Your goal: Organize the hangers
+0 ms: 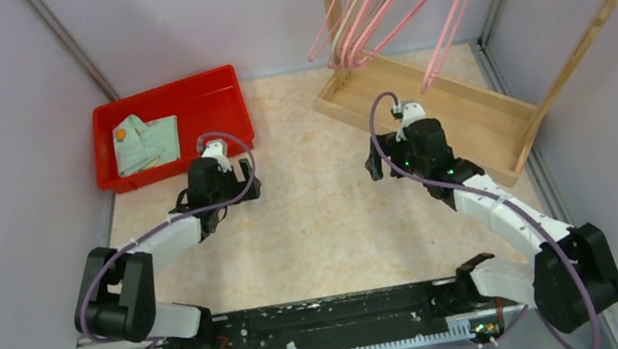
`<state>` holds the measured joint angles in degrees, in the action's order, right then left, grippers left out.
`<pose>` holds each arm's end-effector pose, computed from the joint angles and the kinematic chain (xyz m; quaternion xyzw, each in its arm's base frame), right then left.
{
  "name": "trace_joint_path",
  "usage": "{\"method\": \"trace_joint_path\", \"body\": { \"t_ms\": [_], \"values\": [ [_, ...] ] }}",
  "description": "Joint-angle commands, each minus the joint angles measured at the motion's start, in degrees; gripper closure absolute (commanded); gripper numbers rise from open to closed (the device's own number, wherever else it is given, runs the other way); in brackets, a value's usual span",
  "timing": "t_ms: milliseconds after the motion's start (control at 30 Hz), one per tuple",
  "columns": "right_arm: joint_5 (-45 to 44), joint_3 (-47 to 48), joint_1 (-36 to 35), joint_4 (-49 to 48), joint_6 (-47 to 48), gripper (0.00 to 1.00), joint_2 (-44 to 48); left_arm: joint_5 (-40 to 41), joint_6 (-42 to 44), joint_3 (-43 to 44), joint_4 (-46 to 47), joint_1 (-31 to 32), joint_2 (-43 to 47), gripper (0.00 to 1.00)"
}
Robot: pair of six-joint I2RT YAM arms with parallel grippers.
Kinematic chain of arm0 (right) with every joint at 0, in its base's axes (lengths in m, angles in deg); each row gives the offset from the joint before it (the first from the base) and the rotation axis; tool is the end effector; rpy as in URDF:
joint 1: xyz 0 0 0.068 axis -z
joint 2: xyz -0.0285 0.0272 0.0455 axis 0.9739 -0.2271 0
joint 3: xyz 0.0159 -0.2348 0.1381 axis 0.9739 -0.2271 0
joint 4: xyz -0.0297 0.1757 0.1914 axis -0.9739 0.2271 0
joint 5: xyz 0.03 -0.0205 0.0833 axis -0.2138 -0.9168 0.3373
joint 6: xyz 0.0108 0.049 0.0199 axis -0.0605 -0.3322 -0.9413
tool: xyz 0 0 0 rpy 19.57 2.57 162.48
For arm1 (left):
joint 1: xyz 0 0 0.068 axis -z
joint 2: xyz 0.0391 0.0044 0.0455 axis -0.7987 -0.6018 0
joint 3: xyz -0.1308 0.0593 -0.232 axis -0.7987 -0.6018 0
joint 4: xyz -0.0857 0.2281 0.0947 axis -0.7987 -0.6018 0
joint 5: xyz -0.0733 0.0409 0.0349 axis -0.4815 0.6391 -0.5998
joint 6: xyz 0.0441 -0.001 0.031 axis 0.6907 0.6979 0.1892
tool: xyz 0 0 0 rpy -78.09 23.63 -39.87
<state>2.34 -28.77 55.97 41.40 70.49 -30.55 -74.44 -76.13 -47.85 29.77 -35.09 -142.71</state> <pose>0.2228 0.0874 0.2476 -0.0626 0.8654 0.1747 0.4655 0.2698 -0.0860 0.1774 0.0194 0.8824 -0.1167 0.4554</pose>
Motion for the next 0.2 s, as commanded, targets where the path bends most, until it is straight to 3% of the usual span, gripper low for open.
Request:
{"method": "trace_joint_path", "body": {
  "t_ms": [0, 167],
  "values": [
    [-5.3, 2.9, -0.6, -5.5, 0.6, 0.01, -0.7, -0.9, 1.7, 0.9, 1.7, 0.3, 0.7, 0.00],
    [-7.1, 0.5, -0.7, -7.0, 2.7, 0.01, 0.8, -0.8, 1.8, 1.2, 1.9, 0.3, -0.2, 0.00]
  ]
}}
